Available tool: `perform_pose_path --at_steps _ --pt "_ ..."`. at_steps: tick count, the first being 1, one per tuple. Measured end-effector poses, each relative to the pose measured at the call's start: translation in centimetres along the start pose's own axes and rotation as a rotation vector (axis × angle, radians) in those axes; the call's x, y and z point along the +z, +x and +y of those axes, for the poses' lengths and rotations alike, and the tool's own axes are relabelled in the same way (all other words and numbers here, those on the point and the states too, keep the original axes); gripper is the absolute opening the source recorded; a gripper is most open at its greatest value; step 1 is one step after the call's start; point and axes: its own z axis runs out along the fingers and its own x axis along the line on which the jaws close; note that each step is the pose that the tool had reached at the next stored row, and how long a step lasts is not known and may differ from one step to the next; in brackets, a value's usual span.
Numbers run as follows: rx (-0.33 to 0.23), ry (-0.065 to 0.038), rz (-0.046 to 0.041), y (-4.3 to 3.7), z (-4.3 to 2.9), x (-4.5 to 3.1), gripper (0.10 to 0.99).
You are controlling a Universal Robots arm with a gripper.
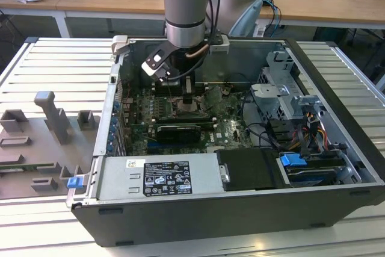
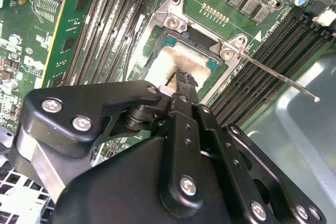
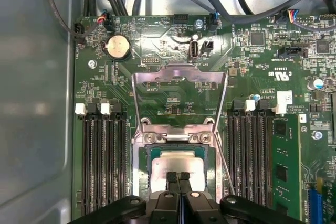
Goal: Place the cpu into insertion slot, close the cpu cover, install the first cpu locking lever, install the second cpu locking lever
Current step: 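Close the cpu cover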
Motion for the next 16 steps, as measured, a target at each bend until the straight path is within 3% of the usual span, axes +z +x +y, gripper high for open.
perform_pose_path --at_steps 9,13,16 --pt "0.001 0.003 -0.0005 0.03 0.20 -0.52 0.106" --pt "0.001 0.003 -0.0002 0.15 0.31 -1.89 0.106" --pt "0.001 0.003 -0.0002 0.16 0.35 -2.51 0.106"
